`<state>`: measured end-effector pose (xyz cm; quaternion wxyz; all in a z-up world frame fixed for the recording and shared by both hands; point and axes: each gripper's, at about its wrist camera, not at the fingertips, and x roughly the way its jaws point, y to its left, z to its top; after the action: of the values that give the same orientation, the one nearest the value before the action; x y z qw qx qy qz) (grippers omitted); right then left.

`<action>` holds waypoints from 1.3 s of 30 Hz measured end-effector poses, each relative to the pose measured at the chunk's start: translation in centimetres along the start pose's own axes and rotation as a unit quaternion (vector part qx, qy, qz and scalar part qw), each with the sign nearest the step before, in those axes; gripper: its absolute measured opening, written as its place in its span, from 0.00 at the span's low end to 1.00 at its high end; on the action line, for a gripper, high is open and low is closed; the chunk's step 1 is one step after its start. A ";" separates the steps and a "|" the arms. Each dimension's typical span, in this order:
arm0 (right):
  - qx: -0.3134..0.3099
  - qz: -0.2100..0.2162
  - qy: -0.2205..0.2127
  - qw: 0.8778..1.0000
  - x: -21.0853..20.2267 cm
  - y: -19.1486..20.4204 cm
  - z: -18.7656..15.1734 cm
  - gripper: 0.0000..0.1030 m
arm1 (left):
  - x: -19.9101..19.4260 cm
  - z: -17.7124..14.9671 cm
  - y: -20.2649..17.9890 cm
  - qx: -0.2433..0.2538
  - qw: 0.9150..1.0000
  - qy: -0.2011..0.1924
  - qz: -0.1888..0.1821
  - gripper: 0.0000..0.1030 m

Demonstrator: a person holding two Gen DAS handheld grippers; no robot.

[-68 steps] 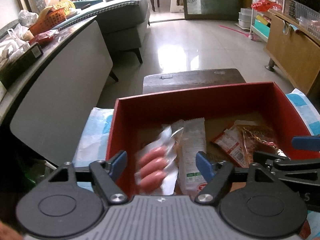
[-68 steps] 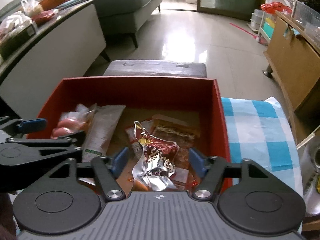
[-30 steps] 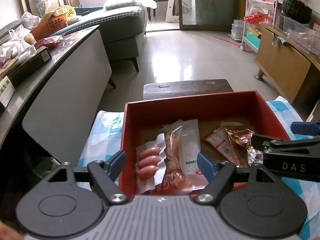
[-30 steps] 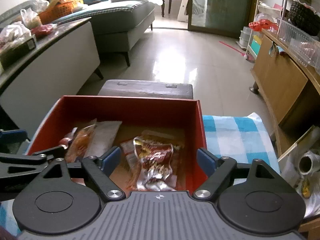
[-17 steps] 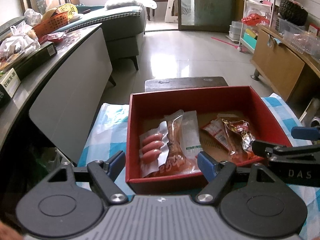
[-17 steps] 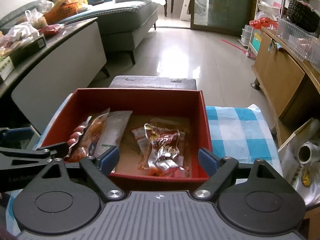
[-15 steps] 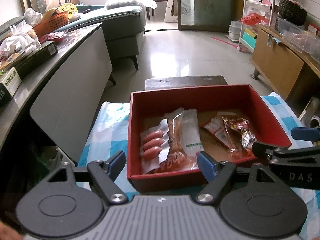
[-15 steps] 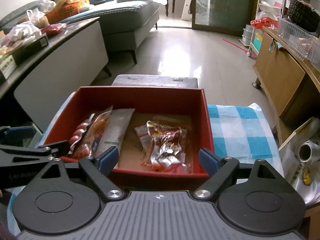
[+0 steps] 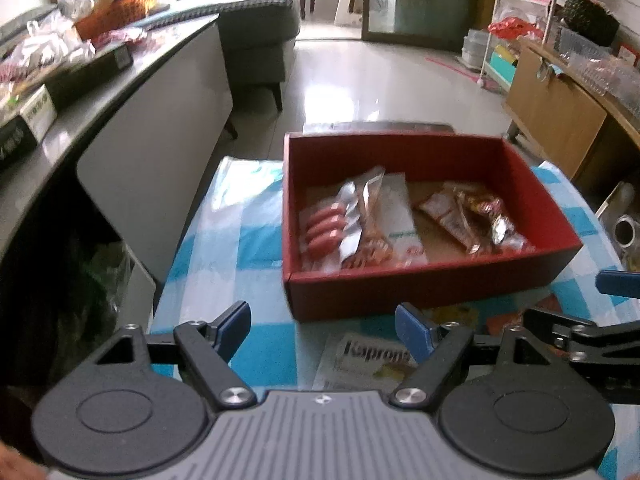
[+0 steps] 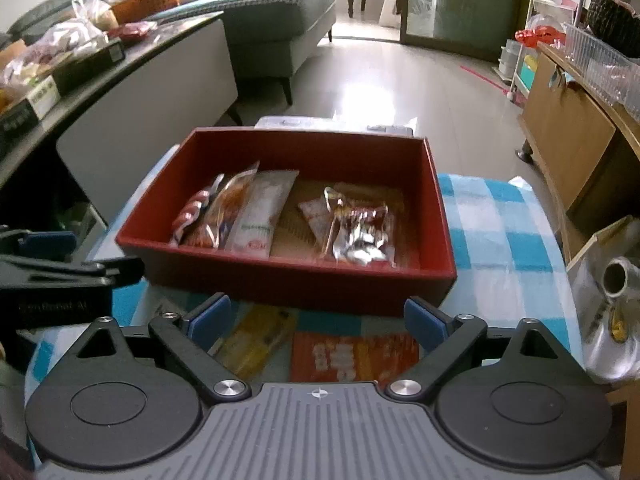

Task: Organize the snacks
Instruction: 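Withdraw both open tools from the tray toward the remaining snacks, then grasp Kaprons wafer pack with left tool while right tool grasps yellow bar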

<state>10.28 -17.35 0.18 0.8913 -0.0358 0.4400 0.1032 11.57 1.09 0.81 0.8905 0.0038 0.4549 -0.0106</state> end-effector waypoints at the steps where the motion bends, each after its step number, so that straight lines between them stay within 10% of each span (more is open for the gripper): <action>1: 0.000 0.001 0.003 1.000 -0.1 0.0 -0.3 0.94 | 0.3 -0.3 0.2 -0.002 1.000 0.007 -0.001 0.72; 15: 0.015 0.007 0.019 1.000 -0.4 -1.1 -1.5 0.94 | 4.5 -1.4 -0.1 -0.065 0.993 0.094 -0.038 0.72; 23: 0.034 0.009 0.030 0.999 0.1 -2.7 -1.7 0.95 | 6.8 -1.9 -3.0 -0.019 0.992 0.124 -0.020 0.72; 39: 0.031 0.026 0.069 0.997 0.3 -1.8 -5.0 0.95 | 3.3 -5.9 2.7 -0.065 0.987 0.143 -0.045 0.67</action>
<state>6.99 -19.88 -3.10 0.8568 -0.0035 0.5040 0.1094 8.80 3.85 -5.33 0.8134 -0.0730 0.5768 -0.0208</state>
